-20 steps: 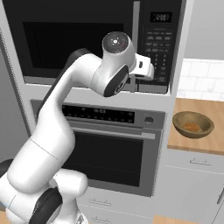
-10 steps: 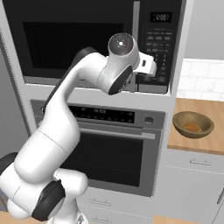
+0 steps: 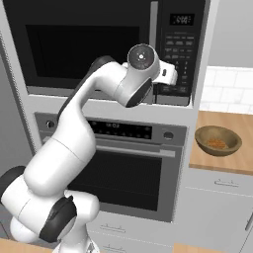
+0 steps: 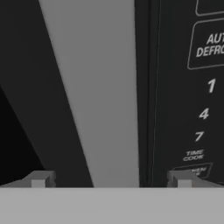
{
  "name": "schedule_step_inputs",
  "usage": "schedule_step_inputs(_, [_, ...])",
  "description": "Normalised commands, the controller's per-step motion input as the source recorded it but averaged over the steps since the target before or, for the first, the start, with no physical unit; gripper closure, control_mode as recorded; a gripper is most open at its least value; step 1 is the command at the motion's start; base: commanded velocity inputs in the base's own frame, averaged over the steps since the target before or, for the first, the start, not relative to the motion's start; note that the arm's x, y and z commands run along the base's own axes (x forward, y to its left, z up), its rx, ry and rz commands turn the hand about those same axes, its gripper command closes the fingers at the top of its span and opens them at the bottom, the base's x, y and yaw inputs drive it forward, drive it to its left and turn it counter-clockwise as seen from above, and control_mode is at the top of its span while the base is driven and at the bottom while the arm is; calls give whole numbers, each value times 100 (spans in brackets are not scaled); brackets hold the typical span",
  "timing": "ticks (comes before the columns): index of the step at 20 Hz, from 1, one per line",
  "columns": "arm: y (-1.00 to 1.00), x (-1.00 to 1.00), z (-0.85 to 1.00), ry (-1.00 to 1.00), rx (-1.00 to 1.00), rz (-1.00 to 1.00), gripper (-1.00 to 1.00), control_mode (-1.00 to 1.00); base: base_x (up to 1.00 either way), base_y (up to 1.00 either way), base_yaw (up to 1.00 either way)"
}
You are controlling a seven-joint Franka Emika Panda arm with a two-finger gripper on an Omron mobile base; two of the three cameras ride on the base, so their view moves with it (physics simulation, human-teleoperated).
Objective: Open the microwave, place the bowl with waffle inside the microwave, then close the microwave door and turn it on.
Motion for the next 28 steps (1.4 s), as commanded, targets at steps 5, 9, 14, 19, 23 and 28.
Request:
schedule_step_inputs(5, [-11, 31, 0, 0, 5, 0, 100, -100, 0, 0, 0])
schedule_step_inputs(9, [-4, 10, 0, 0, 0, 0, 100, -100, 0, 0, 0])
schedule_step_inputs(14, [0, -7, 0, 0, 1, -1, 100, -100, 0, 0, 0])
schedule_step_inputs(19, [0, -43, 0, 0, 0, -14, 100, -100, 0, 0, 0])
schedule_step_inputs(23, [0, 0, 0, 0, 0, -2, 100, -100, 0, 0, 0])
schedule_step_inputs(28, [-2, -35, 3, -4, 0, -9, 100, -100, 0, 0, 0])
